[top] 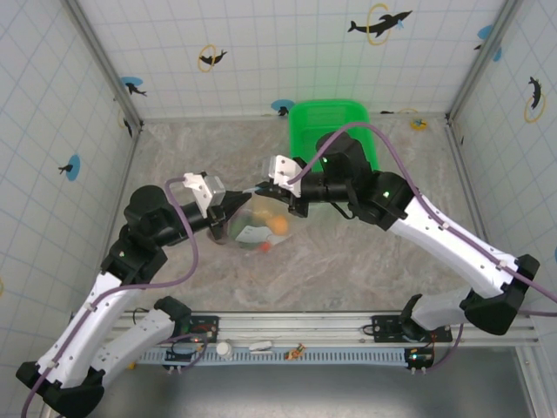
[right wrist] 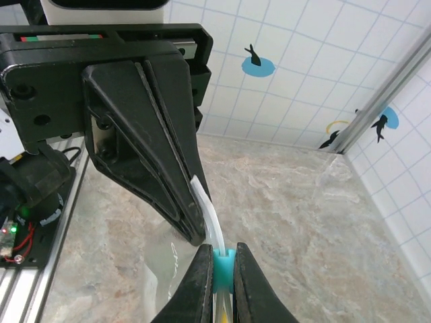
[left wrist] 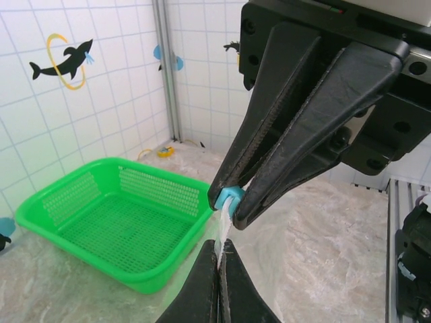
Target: Place the food in the zip-top bag and seal the zipper
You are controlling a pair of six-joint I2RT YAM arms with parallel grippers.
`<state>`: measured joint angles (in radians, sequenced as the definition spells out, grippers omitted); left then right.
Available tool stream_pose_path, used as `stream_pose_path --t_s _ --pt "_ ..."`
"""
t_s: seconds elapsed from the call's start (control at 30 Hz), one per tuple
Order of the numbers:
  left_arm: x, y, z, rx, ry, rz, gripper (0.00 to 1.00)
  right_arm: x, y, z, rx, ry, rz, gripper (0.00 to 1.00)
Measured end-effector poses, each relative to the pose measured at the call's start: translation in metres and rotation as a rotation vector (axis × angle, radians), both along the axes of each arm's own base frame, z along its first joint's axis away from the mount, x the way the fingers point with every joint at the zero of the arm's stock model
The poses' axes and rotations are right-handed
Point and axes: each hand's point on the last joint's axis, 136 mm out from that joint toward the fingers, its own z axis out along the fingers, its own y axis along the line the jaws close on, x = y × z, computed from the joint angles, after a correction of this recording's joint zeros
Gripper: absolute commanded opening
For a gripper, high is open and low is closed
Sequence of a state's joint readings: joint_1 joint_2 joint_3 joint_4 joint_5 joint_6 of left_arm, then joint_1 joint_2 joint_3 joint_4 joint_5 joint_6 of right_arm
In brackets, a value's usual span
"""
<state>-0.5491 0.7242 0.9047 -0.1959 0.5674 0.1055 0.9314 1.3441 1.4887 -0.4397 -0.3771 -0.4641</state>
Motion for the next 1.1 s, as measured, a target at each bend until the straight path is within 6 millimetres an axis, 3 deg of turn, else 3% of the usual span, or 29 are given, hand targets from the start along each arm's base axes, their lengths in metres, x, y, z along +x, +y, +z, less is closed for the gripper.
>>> stream_pose_path --t_s 0.37,0.67,1.1 --pt "0.0 0.005 -0.012 -0.001 -0.014 0.031 0.0 0.004 -0.018 -0.021 0.019 0.062 -0.035 0.0" --pt "0.0 0.023 0.001 -0.037 -0.116 0.133 0.0 0.017 -0.052 -0.029 0.047 0.072 -0.118 0.0" --pt "0.018 0.048 0.007 -0.036 -0.176 0.323 0.0 0.048 -0.096 -0.051 0.086 0.078 -0.295 0.0"
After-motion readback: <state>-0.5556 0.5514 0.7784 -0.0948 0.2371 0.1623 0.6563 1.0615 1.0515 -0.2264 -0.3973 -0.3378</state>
